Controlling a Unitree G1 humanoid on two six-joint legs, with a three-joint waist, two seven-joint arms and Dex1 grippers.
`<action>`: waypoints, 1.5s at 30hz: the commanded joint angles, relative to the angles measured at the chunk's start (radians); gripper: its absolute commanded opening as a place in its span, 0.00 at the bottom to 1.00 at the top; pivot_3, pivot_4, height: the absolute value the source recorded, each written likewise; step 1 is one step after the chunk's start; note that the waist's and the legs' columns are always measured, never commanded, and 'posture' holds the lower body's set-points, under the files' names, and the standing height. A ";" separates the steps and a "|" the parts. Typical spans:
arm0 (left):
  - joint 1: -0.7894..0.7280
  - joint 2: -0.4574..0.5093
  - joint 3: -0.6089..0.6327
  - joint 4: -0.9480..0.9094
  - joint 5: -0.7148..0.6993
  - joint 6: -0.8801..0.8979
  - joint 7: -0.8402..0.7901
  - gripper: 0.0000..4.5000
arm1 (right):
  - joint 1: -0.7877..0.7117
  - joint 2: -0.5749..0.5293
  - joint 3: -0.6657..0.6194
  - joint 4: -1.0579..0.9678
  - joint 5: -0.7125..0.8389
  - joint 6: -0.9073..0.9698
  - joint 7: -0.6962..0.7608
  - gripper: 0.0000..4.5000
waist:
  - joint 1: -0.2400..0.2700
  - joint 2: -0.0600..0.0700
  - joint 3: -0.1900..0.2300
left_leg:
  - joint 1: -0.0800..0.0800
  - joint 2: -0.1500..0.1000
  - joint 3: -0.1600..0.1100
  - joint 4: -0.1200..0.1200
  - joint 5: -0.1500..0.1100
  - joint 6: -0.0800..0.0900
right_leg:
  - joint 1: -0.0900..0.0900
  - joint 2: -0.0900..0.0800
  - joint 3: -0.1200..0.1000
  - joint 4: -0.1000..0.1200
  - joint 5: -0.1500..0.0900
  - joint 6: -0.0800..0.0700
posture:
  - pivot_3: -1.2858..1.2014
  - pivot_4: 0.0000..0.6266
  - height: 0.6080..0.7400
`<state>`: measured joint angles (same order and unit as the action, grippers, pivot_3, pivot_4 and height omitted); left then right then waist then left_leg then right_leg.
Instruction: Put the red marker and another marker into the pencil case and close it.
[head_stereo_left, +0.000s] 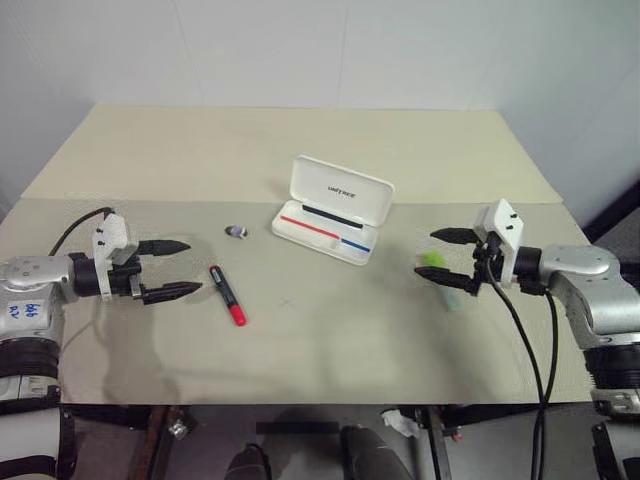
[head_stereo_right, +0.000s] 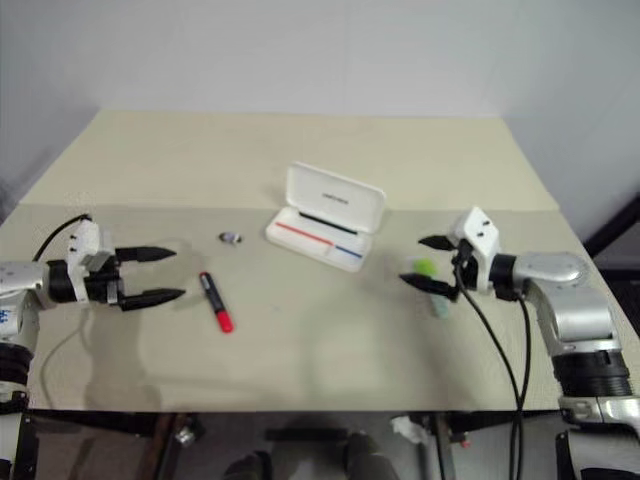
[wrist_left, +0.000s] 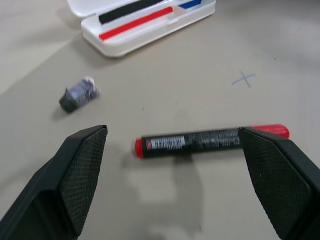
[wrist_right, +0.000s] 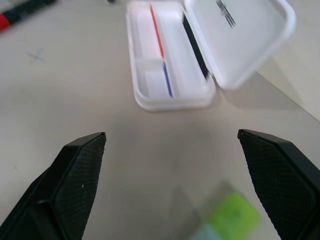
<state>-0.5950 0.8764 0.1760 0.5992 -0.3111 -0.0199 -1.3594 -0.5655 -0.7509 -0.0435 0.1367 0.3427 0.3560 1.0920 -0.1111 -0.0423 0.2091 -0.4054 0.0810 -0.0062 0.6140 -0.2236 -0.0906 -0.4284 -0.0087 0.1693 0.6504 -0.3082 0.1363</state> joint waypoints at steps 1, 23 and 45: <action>-0.027 0.018 0.014 -0.027 -0.007 -0.004 0.004 0.99 | -0.032 0.021 -0.016 -0.027 0.017 -0.001 -0.022 1.00 | 0.001 0.000 0.000 | 0.000 0.000 0.000 0.000 0.000 0.000 | 0.000 0.000 0.000 0.001 0.000 0.000 | 0.52 0.24 1.00; 0.049 0.020 0.087 -0.114 -0.120 0.074 -0.053 0.99 | -0.195 0.234 0.209 -0.011 -0.106 0.178 -0.174 1.00 | -0.001 0.000 0.000 | 0.000 0.000 0.000 0.001 0.001 0.000 | -0.001 0.001 0.000 0.004 -0.001 -0.001 | 0.52 0.24 1.00; 0.232 0.054 0.229 -0.309 -0.170 0.131 0.033 0.99 | -0.405 0.388 0.336 0.330 -0.279 0.122 -0.122 1.00 | -0.027 -0.001 0.000 | 0.000 0.000 0.000 0.000 0.001 -0.001 | -0.002 0.001 0.000 0.004 -0.002 -0.001 | 0.52 0.24 1.00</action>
<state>-0.3726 0.9079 0.3752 0.3222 -0.4534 0.1092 -1.3324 -0.9428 -0.3671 0.2915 0.4736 0.0718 0.4857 0.9642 -0.1382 -0.0429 0.2088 -0.4058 0.0814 -0.0067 0.6137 -0.2230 -0.0912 -0.4308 -0.0080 0.1696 0.6547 -0.3100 0.1351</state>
